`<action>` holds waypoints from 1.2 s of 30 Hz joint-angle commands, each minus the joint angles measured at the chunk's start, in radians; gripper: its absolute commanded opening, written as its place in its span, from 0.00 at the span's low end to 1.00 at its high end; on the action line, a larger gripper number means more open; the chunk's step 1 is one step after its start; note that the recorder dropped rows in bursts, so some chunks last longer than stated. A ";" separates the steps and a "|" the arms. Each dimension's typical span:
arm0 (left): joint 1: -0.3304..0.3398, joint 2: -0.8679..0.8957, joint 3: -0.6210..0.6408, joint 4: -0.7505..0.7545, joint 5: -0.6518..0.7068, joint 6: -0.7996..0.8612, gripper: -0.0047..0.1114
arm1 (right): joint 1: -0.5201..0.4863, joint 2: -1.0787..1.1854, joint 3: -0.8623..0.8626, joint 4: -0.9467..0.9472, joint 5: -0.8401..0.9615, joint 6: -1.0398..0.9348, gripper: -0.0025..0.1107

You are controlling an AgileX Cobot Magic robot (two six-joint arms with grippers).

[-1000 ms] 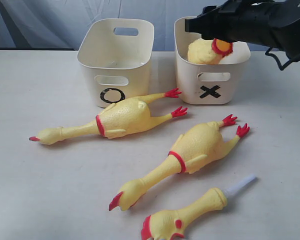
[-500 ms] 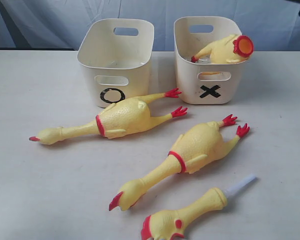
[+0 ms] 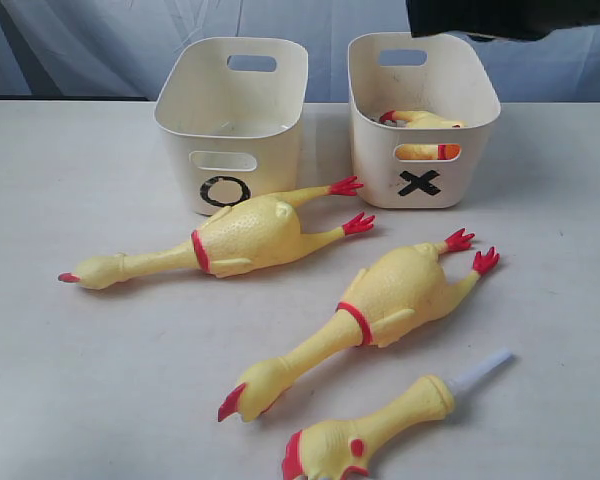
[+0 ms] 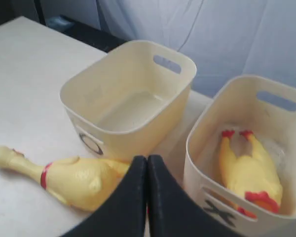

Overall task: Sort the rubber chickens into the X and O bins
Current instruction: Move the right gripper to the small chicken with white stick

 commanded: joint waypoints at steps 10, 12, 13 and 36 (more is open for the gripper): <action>-0.001 0.000 0.005 0.013 -0.006 -0.004 0.04 | -0.004 -0.080 0.000 -0.134 0.551 0.179 0.01; -0.001 0.000 0.005 0.038 -0.010 -0.004 0.04 | -0.004 -0.080 0.000 -0.117 0.670 0.153 0.01; -0.001 0.000 0.005 0.055 -0.021 -0.004 0.04 | -0.003 -0.080 0.000 -0.109 0.716 0.110 0.01; -0.001 0.000 0.005 0.038 -0.440 -0.028 0.04 | 0.259 0.036 0.334 -0.107 0.407 -0.757 0.18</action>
